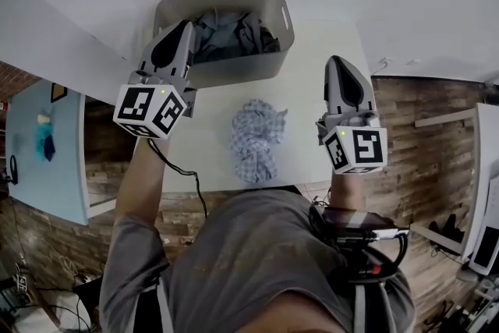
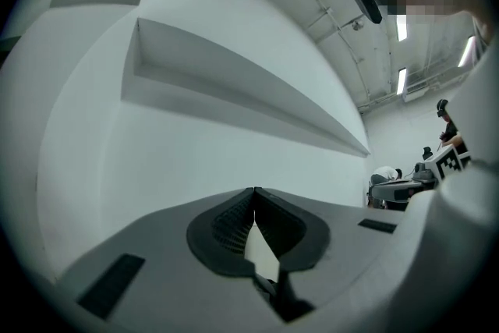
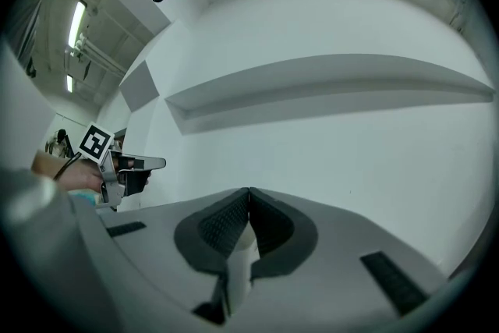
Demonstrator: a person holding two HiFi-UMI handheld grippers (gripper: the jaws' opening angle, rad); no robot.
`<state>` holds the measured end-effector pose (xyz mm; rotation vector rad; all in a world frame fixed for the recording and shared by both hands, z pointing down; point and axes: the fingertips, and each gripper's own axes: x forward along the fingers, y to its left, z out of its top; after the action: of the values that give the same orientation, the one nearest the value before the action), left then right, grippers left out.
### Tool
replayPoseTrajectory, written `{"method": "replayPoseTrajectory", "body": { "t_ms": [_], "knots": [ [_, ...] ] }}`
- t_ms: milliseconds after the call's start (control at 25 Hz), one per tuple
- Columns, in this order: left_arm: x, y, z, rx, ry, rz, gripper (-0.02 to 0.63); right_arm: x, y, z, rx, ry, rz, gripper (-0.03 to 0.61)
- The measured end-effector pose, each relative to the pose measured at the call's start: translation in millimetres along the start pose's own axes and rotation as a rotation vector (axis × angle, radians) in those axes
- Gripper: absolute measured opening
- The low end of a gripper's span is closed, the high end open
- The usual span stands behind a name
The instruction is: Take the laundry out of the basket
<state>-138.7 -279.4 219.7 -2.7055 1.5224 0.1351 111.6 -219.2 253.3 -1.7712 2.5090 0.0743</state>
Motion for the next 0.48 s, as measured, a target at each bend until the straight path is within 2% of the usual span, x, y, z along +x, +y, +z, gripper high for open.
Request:
{"method": "replayPoseTrajectory", "body": {
  "t_ms": [160,280,480],
  "knots": [
    [31.4,10.5,4.3,0.024,0.006,0.006,0.009,19.0,-15.9,-0.7,0.008,-0.001,0.003,0.008],
    [54.8,23.0,-1.4,0.011,0.025,0.013,0.009,33.9,-27.5,-6.7,0.016,0.008,-0.003,0.008],
    [95.1,47.3,-37.9,-0.017,0.131,-0.004,0.011,66.5,-44.4,-28.6,0.028,0.048,-0.003,0.008]
  ]
}}
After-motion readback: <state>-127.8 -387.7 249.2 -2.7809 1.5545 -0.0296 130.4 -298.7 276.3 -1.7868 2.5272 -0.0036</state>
